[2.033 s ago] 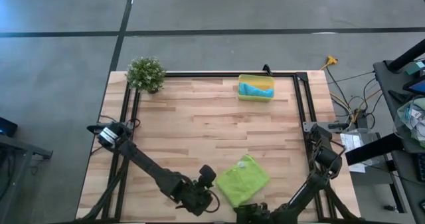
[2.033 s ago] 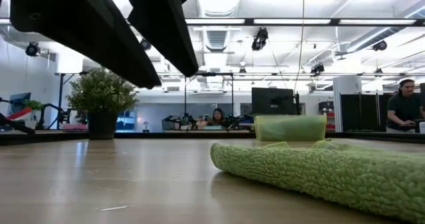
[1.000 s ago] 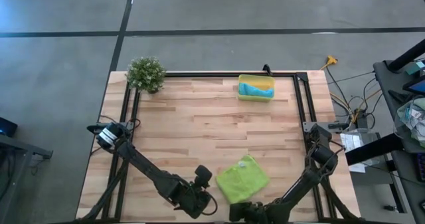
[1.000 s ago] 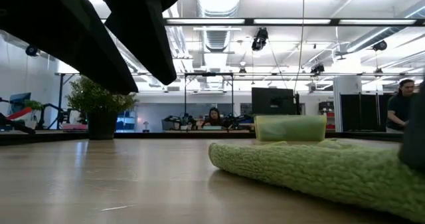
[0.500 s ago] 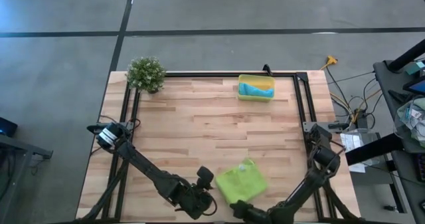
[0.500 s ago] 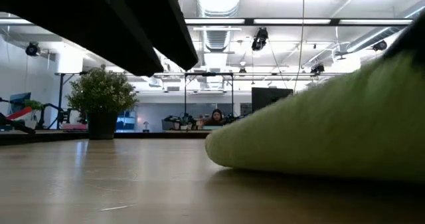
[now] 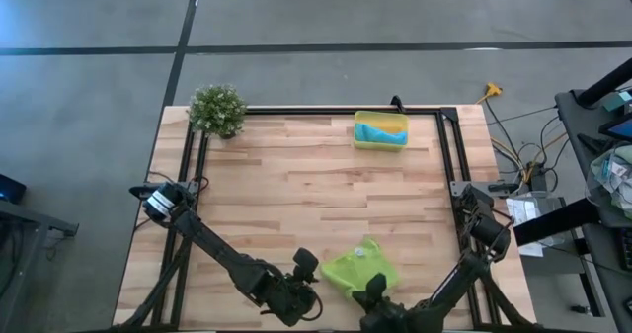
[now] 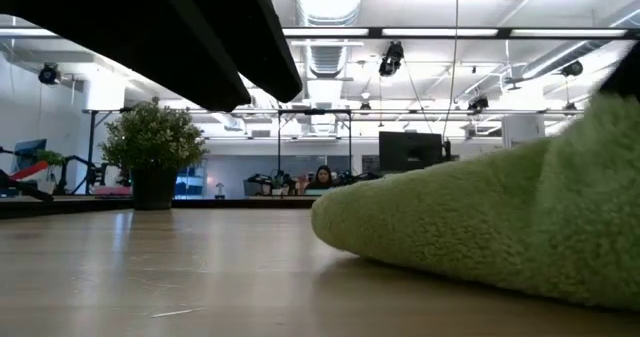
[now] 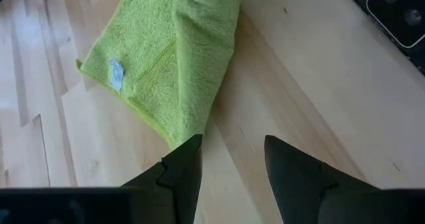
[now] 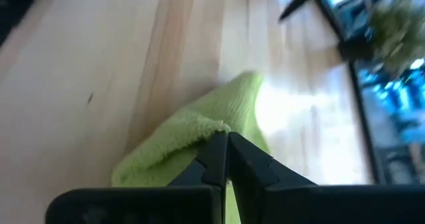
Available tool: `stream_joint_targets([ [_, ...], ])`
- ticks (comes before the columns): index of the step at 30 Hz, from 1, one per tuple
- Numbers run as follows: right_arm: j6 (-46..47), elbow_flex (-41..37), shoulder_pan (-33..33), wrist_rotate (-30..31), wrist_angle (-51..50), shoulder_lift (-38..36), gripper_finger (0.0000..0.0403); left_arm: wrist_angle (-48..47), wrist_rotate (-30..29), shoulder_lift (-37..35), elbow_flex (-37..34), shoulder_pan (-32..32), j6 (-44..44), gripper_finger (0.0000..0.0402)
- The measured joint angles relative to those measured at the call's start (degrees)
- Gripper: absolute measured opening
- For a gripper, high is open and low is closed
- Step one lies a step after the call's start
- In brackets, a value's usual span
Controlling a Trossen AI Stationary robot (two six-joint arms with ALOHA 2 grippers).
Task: Roll microfiber towels into tight, uniform cylinder then place into a basket
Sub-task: Roll the green microfiber towel
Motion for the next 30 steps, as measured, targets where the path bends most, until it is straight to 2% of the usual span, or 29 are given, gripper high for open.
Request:
stream_joint_targets([
  [4, 6.3, 0.0, 0.4, -2.4, -4.0, 0.0, 0.0009, 0.2, 0.0, 0.0, 0.0, 0.0, 0.0, 0.0147],
  [12, 9.1, 0.0, 1.6, -7.2, -4.5, 0.0, 0.0009, 3.8, 0.1, 0.0, 0.0, 0.0, 1.4, 0.0147],
  [19, 12.1, -0.4, 2.2, -7.5, -5.0, 0.0, 0.0009, 5.5, 0.1, 0.1, -0.1, 0.0, 2.3, 0.0147],
  [30, 19.4, -4.1, 2.4, -9.2, -6.8, 0.0, 0.0009, 15.0, 1.2, 4.3, -0.2, 0.6, 13.6, 0.0147],
])
